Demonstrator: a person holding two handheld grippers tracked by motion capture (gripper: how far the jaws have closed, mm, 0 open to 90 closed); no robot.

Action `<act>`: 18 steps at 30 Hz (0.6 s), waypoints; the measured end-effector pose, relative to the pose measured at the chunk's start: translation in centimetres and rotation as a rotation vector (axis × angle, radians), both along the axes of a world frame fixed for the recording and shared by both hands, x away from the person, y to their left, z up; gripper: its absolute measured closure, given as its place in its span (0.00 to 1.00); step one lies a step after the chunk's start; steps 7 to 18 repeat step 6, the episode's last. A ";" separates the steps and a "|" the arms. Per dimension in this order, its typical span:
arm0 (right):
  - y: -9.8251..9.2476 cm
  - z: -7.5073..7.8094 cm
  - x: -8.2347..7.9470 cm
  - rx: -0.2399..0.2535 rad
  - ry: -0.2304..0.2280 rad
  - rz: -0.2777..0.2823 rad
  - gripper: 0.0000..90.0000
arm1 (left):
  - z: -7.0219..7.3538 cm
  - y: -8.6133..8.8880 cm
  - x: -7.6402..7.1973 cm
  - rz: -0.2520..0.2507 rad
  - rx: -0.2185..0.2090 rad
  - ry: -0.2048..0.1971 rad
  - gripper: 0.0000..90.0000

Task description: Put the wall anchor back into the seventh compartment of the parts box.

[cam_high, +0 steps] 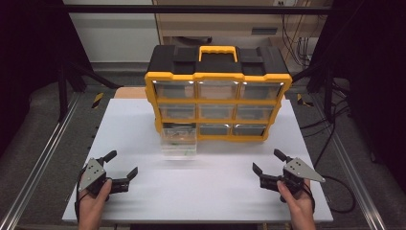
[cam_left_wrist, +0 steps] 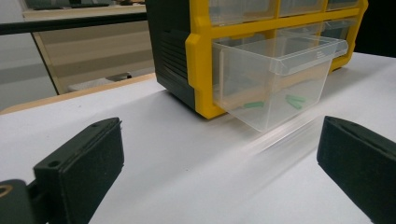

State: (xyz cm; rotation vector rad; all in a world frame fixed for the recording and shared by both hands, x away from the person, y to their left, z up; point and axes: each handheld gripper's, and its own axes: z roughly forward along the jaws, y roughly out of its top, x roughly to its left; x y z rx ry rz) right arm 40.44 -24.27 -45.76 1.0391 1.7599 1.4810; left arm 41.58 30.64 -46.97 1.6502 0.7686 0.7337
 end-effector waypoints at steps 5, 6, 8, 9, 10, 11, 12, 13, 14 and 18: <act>0.7 -1.2 0.4 0.001 -0.003 0.038 0.08 | 0.0 0.1 0.1 0.000 -0.008 0.003 0.01; 0.9 -1.4 0.5 0.001 -0.006 0.046 0.08 | 0.0 0.1 0.1 0.000 -0.011 0.003 0.01; 0.9 -1.4 0.5 0.001 -0.006 0.046 0.08 | 0.0 0.1 0.1 0.000 -0.011 0.003 0.01; 0.9 -1.4 0.5 0.001 -0.006 0.046 0.08 | 0.0 0.1 0.1 0.000 -0.011 0.003 0.01; 0.9 -1.4 0.5 0.001 -0.006 0.046 0.08 | 0.0 0.1 0.1 0.000 -0.011 0.003 0.01; 0.9 -1.4 0.5 0.001 -0.006 0.046 0.08 | 0.0 0.1 0.1 0.000 -0.011 0.003 0.01; 0.9 -1.4 0.5 0.001 -0.006 0.046 0.08 | 0.0 0.1 0.1 0.000 -0.011 0.003 0.01; 0.9 -1.4 0.5 0.001 -0.006 0.046 0.08 | 0.0 0.1 0.1 0.000 -0.011 0.003 0.01; 0.9 -1.4 0.5 0.001 -0.006 0.046 0.08 | 0.0 0.1 0.1 0.000 -0.011 0.003 0.01; 0.9 -1.4 0.5 0.001 -0.006 0.046 0.08 | 0.0 0.1 0.1 0.000 -0.011 0.003 0.01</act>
